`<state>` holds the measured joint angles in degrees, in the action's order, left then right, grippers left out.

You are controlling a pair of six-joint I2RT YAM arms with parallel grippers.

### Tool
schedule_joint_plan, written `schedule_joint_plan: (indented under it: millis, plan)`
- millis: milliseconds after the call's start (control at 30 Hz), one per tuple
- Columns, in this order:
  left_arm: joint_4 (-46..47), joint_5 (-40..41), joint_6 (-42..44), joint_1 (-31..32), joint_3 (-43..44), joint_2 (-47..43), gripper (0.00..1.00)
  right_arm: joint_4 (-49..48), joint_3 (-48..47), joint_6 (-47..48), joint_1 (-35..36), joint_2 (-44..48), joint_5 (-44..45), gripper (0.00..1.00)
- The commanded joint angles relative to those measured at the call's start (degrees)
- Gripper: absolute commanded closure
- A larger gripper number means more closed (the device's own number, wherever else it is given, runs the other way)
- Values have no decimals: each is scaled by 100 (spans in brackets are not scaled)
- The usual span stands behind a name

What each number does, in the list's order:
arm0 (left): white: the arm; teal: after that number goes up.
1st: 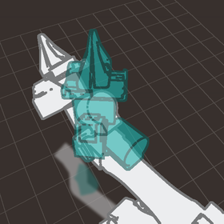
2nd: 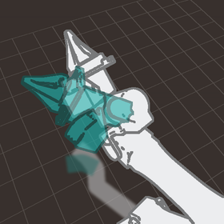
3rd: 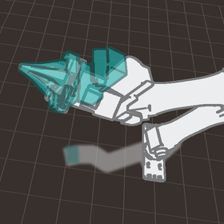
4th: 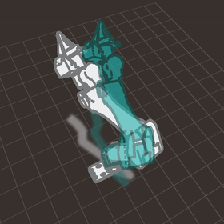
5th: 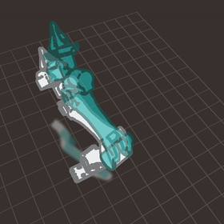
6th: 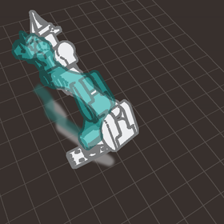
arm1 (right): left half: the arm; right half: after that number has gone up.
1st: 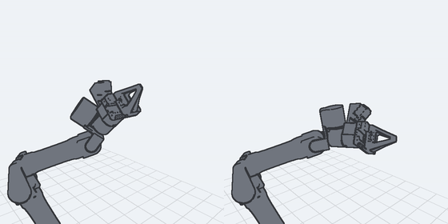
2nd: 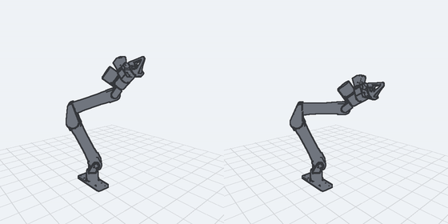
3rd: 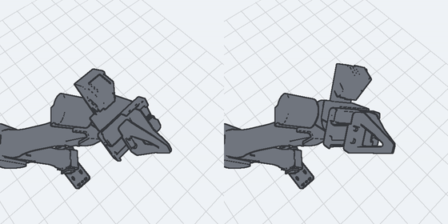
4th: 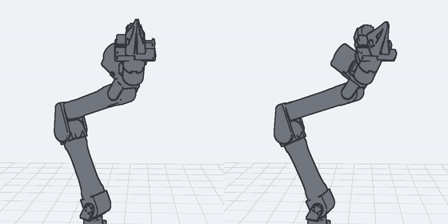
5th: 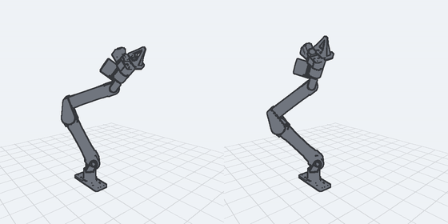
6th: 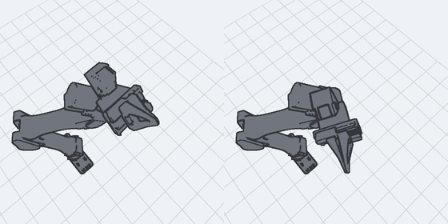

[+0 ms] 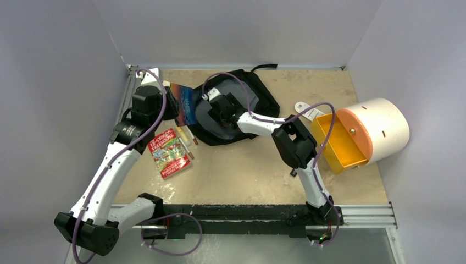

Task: Pack the student bag
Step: Place the book in the student bag.

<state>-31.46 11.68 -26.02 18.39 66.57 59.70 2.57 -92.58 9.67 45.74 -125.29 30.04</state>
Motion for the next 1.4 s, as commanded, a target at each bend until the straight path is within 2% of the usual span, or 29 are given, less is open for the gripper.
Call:
schedule_joint_plan:
  millis: [0, 133, 267, 467, 633, 967, 1133, 1367]
  plan:
    - [1000, -41, -166, -46, 377, -371, 100, 14, -311, 273, -13, -13, 791, 17]
    - [993, -65, -172, -46, 379, -397, 100, -58, -346, 382, -15, -203, 1183, 25]
    - [1055, -153, -180, -46, 366, -407, 100, -106, -370, 414, -13, -294, 1340, 50]
    - [1228, -358, -360, -46, 169, -392, 100, 58, -477, 168, -16, -187, 1111, 76]
    - [1601, -739, -717, -101, -85, -265, 100, 431, -750, -317, -51, 87, 555, 100]
    - [2182, -1107, -2119, -366, -420, 70, 100, 1336, -1515, -710, -207, 448, 335, 100]
    - [2367, -1142, -2883, -404, -704, 266, 100, 1823, -1973, -1245, -366, 451, 250, 100]
    - [2823, -1731, -3670, -557, -759, 822, 100, 1905, -1983, -1651, -391, 530, 103, 100]
